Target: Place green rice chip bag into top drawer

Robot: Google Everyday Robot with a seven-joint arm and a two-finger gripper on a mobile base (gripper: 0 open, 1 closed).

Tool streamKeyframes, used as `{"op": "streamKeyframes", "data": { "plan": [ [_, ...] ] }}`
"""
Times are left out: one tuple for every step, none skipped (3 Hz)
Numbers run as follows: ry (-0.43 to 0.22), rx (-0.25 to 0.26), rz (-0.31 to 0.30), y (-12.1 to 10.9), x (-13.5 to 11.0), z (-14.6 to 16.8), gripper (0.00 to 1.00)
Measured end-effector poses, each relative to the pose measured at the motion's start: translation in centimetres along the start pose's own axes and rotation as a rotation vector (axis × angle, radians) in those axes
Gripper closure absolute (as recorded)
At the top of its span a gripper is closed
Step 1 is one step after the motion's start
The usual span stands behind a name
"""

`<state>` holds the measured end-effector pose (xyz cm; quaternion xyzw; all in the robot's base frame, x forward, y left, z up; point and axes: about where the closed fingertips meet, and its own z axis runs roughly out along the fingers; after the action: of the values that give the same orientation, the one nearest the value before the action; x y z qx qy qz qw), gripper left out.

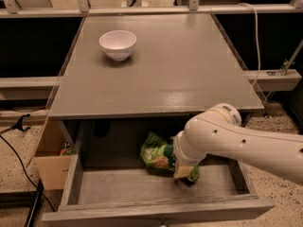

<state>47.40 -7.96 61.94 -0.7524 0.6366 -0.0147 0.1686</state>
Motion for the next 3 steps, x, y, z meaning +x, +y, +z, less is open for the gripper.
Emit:
{"op": "streamKeyframes", "data": {
  "plan": [
    [0.000,0.000,0.000,0.00,0.00,-0.01,0.00],
    [0.000,0.000,0.000,0.00,0.00,-0.01,0.00],
    [0.020,0.025,0.004,-0.17,0.49,-0.70,0.00]
  ]
}}
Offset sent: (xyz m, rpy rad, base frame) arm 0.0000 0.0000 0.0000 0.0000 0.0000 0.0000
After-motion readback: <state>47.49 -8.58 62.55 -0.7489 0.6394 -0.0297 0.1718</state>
